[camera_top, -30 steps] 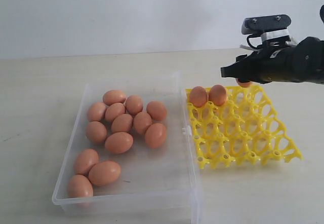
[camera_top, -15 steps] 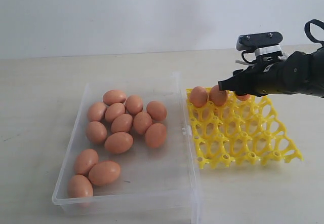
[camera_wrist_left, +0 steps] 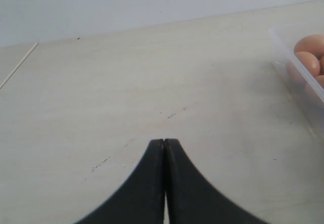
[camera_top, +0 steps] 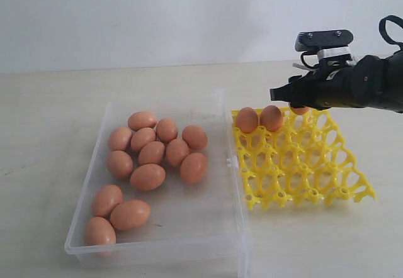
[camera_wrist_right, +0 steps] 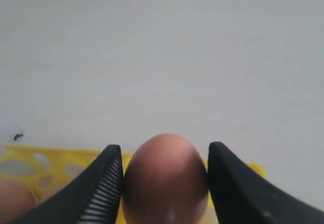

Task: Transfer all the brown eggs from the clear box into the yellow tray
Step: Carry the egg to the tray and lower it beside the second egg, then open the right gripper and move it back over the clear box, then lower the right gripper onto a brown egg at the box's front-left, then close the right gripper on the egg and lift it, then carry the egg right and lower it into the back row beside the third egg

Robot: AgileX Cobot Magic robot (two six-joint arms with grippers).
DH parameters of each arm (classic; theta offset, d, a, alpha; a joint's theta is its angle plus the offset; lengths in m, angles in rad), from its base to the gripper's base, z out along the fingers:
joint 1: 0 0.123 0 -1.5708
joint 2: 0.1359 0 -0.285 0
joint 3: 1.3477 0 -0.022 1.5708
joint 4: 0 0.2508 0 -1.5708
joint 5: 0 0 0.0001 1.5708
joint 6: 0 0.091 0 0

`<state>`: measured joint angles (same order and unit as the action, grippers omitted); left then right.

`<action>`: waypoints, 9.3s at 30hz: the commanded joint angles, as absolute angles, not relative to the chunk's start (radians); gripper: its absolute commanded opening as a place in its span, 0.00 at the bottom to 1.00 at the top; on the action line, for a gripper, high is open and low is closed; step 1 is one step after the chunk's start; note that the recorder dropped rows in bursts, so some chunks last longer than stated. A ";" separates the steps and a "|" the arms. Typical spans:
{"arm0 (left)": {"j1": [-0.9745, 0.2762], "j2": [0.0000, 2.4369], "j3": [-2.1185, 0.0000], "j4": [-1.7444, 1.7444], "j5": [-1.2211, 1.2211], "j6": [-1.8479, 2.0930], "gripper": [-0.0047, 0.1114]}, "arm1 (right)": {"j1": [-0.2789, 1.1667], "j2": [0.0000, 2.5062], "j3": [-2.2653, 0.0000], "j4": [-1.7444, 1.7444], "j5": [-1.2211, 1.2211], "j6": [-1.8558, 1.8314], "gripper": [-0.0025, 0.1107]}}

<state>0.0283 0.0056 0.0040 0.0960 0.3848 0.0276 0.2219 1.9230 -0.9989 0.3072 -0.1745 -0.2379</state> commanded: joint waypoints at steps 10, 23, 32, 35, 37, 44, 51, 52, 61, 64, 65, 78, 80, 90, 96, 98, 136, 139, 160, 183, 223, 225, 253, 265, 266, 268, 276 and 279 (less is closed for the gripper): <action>0.031 0.000 0.000 0.095 0.379 0.023 0.04 | 0.231 1.970 -1.005 0.251 -0.169 -0.182 0.02; 0.031 0.000 0.000 0.095 0.379 0.023 0.04 | 0.233 1.977 -1.005 0.263 -0.175 -0.144 0.41; 0.031 0.000 0.000 0.095 0.379 0.023 0.04 | 0.233 1.918 -1.005 0.271 -0.134 -0.144 0.57; 0.031 0.000 0.000 0.095 0.379 0.023 0.04 | 0.233 1.877 -1.005 0.273 -0.114 -0.144 0.57; 0.031 0.000 0.000 0.095 0.379 0.023 0.04 | 0.233 1.849 -1.005 0.273 -0.093 -0.144 0.57; 0.031 0.000 0.000 0.095 0.379 0.023 0.04 | 0.249 1.773 -1.045 0.265 0.154 -0.148 0.51; 0.031 0.000 0.000 0.095 0.379 0.023 0.04 | 0.379 1.705 -1.119 0.254 0.303 -0.209 0.04; 0.031 0.000 0.000 0.095 0.379 0.023 0.04 | 0.407 1.695 -1.125 0.254 0.300 -0.209 0.06; 0.031 0.000 0.000 0.095 0.379 0.023 0.04 | 0.653 1.746 -1.272 0.301 0.440 -0.209 0.43; 0.031 0.000 0.000 0.095 0.379 0.023 0.04 | 0.700 1.817 -1.350 0.303 0.541 -0.209 0.47; 0.031 0.000 0.000 0.095 0.379 0.023 0.04 | 0.714 1.841 -1.376 0.303 0.578 -0.209 0.47; 0.031 0.000 0.000 0.095 0.379 0.023 0.04 | 0.840 2.186 -1.762 0.229 1.090 -0.214 0.47; 0.031 0.000 0.000 0.095 0.379 0.023 0.04 | 0.853 2.218 -1.800 0.227 1.112 -0.222 0.47; 0.031 0.000 0.000 0.095 0.379 0.023 0.04 | 0.891 2.300 -1.902 0.223 1.145 -0.321 0.47; 0.031 0.000 0.000 0.095 0.379 0.023 0.04 | 0.896 2.318 -1.902 0.172 1.145 -0.333 0.47; 0.031 0.000 0.000 0.095 0.379 0.023 0.04 | 0.896 2.327 -1.902 0.172 1.145 -0.339 0.47; 0.031 0.000 0.000 0.095 0.379 0.023 0.04 | 0.896 2.413 -1.902 0.209 1.156 -0.333 0.14; 0.031 0.000 0.000 0.095 0.379 0.023 0.04 | 0.896 2.384 -1.902 0.207 1.157 -0.362 0.02; 0.031 0.000 0.000 0.095 0.379 0.023 0.04 | 0.853 1.728 -1.253 0.321 0.360 -0.480 0.02; 0.031 0.000 0.000 0.095 0.379 0.023 0.04 | 0.228 1.441 -0.818 0.216 -0.141 -0.219 0.02; 0.031 0.000 0.000 0.095 0.379 0.023 0.04 | 0.093 1.918 -0.915 -0.218 -0.366 0.324 0.02; 0.031 0.000 0.000 0.095 0.379 0.023 0.04 | 0.093 1.918 -0.927 -0.218 -0.353 0.324 0.02; 0.031 0.000 0.000 0.095 0.379 0.023 0.04 | 0.085 1.920 -0.937 -0.240 -0.344 0.363 0.02; 0.031 0.000 0.000 0.095 0.379 0.023 0.04 | 0.085 1.958 -0.937 -0.253 -0.344 0.358 0.02; 0.031 0.000 0.000 0.095 0.379 0.023 0.04 | 0.085 1.958 -0.937 -0.253 -0.346 0.358 0.02; 0.031 0.000 0.000 0.095 0.379 0.023 0.04 | 0.085 1.960 -0.937 -0.253 -0.348 0.358 0.02; 0.031 0.000 0.000 0.095 0.379 0.023 0.04 | 0.085 1.983 -0.937 -0.254 -0.352 0.358 0.11; 0.031 0.000 0.000 0.095 0.379 0.023 0.04 | 0.085 1.989 -0.937 -0.254 -0.362 0.358 0.17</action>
<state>0.0283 0.0056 0.0040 0.0960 0.3848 0.0276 0.0906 1.9846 -0.9316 -0.2412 -0.3408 0.3628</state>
